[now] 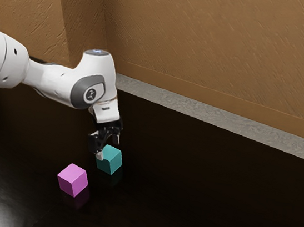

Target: Pick up the blue block with one arm, and put the blue block on the pink block with one arm

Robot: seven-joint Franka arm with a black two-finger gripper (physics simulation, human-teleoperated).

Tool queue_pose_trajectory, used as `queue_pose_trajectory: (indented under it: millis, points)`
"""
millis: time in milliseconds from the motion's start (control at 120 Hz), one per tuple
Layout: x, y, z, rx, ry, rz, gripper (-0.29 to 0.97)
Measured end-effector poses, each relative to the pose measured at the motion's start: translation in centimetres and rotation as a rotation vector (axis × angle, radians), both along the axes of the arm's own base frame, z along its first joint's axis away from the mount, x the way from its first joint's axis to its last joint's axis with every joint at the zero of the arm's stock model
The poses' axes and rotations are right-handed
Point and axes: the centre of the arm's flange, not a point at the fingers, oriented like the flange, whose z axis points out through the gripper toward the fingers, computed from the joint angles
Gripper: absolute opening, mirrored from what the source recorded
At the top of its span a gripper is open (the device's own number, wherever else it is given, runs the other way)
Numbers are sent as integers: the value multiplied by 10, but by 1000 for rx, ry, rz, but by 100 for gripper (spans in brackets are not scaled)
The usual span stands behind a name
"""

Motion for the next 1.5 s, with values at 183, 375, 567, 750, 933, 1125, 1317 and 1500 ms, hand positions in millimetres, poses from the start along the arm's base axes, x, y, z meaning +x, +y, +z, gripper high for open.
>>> queue_pose_trajectory:
  millis: [183,375,567,750,933,1125,1317,1500]
  points:
    - [6,0,-6,-12,-33,-53,68]
    - [12,0,-34,-23,-39,-88,68]
    - [15,1,-50,-28,-45,-111,68]
    - [17,11,-59,-31,-47,-112,68]
    - [17,14,-63,-32,-53,-119,53]
    - [19,16,-33,-22,-102,-127,34]
    - [-18,28,29,3,-134,-112,30]
    - [-63,43,46,19,-102,-86,29]
